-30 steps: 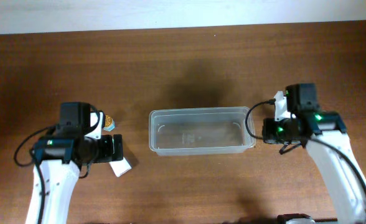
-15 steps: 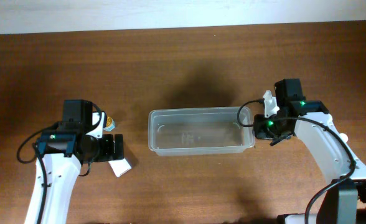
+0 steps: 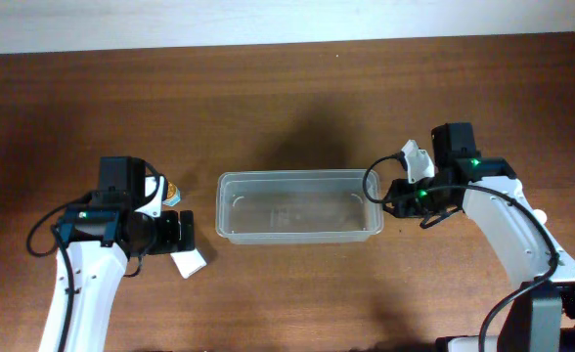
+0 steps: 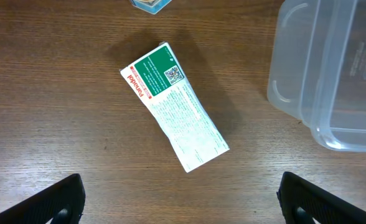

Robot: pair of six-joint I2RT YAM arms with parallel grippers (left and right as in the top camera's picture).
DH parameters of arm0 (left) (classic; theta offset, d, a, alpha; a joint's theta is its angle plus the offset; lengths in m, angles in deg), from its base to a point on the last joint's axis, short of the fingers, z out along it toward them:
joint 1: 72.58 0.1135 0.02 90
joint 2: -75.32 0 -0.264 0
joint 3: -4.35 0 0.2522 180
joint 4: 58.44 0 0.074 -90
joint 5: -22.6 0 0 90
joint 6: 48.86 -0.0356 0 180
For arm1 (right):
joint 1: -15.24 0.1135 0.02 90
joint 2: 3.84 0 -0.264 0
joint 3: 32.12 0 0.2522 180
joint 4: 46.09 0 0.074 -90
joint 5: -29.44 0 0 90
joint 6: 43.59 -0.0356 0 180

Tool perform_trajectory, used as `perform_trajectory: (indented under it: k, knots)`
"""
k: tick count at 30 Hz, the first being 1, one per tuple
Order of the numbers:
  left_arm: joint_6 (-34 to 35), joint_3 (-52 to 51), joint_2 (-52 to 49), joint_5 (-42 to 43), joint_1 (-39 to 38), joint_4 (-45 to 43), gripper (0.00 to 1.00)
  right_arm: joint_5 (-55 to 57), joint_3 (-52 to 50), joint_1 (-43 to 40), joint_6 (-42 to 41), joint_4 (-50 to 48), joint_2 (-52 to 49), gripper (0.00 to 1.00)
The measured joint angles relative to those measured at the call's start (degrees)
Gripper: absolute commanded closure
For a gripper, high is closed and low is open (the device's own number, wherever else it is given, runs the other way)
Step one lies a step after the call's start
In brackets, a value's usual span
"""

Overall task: Pack container
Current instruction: 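Move right gripper to the white spray bottle and grasp it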

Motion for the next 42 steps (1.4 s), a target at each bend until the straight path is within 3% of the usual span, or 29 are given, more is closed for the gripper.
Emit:
perform_trajectory:
  k: [6,9,16,30,38,42]
  knots:
    - [0.0,0.0,0.0,0.0,0.0,0.0,0.01,1.3,2.7,0.0,-2.5,4.3,0.2,0.59]
    - [0.0,0.0,0.0,0.0,0.0,0.0,0.01,4.7,9.2,0.0,-3.9,9.4,1.7,0.43]
    - [0.0,0.0,0.0,0.0,0.0,0.0,0.01,14.3,27.8,-0.2,-4.7,19.1,5.4,0.24]
    - [0.0,0.0,0.0,0.2,0.0,0.0,0.01,18.9,30.7,-12.1,-4.3,23.9,0.0,0.23]
    - [0.0,0.0,0.0,0.2,0.0,-0.2,0.01,19.0,30.7,-12.4,-3.0,24.3,-7.6,0.23]
    - [0.0,0.0,0.0,0.2,0.0,-0.4,0.01,19.1,30.7,-12.5,-2.8,25.0,-12.5,0.30]
